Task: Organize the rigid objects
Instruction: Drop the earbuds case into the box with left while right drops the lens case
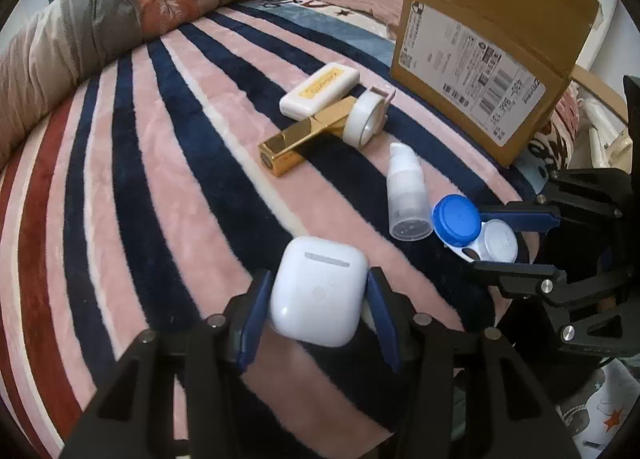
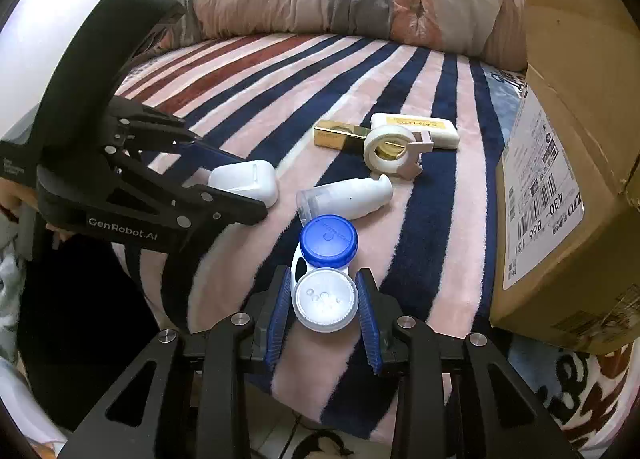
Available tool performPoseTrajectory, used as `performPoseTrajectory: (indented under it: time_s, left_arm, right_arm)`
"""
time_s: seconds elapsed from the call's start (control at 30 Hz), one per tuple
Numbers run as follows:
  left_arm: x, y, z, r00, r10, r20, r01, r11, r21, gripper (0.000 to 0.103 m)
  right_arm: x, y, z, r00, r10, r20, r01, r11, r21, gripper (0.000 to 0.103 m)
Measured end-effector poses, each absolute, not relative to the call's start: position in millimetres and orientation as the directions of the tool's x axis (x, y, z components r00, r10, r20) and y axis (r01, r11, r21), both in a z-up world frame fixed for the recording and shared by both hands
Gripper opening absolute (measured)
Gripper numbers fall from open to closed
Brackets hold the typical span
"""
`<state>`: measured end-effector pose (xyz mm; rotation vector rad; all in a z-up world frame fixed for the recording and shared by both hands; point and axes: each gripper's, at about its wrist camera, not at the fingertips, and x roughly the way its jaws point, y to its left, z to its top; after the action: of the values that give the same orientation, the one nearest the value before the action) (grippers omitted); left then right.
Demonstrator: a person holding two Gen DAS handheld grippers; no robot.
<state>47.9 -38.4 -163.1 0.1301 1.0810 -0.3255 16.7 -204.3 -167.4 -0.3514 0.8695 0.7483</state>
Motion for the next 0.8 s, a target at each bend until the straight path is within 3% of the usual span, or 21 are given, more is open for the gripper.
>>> performPoseTrajectory:
  time_s: [0.27,0.53,0.67,0.8]
  left_arm:
    - [43,-20,-117,0.531,-0.175,-0.829,0.268,0.963,-0.031,0.045]
    - [36,-26,-22,0.672,-0.216,-0.708,0.292,0.956,-0.014,0.045]
    - [42,-61,16,0.688,-0.303,-0.659,0.381,0.924,-0.028,0.045]
    - [56,-106,36,0.668,-0.367,-0.648,0.459,0.888,-0.029,0.045]
  right_arm:
    - [10,-198,-132,0.43,0.522,-0.736,-0.74,0.672,0.044,0.028]
    - [9,-210,-51,0.51,0.614,-0.603,-0.751,0.66,0.037,0.028]
    - [23,-247,-19,0.603,0.573,-0.554,-0.677,0.736,0.024,0.028]
    - [53,-295,-9,0.679,0.461,-0.571,-0.558,0.83,0.006,0.028]
